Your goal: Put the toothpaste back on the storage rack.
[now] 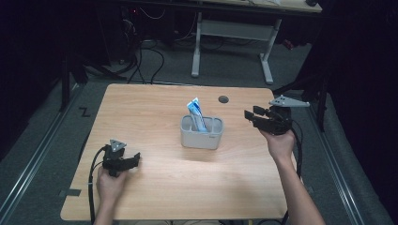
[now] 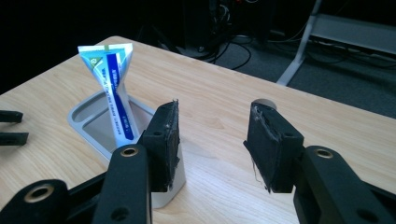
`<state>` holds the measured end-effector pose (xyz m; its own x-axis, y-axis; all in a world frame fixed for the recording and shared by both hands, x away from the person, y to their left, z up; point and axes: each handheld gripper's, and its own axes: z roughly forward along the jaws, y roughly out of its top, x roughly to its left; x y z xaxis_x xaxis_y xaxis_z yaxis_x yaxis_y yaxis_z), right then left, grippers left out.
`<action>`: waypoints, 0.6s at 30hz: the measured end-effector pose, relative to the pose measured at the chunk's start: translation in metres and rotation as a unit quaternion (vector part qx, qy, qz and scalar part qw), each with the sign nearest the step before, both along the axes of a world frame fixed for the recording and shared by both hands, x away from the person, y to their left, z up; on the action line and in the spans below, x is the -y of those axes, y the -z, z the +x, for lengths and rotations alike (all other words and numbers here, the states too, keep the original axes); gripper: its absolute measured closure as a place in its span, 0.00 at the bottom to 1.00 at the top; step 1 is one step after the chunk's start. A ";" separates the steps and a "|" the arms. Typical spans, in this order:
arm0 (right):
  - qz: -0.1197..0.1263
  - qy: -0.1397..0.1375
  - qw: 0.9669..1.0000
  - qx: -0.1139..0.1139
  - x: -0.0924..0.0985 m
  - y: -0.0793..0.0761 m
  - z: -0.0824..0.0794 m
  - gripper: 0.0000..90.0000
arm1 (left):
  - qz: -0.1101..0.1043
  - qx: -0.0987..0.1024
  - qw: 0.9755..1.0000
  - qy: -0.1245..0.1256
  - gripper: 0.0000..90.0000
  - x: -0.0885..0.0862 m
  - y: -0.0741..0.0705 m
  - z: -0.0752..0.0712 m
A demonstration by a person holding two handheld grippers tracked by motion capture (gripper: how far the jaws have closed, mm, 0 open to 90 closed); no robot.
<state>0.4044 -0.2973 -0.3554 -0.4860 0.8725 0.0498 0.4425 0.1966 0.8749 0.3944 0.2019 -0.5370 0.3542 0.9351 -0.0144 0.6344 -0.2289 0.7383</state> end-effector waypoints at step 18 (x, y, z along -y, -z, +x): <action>0.024 0.040 0.999 -0.002 0.042 0.009 -0.014 0.60 | 0.002 0.001 1.000 -0.004 0.27 0.001 0.000 0.001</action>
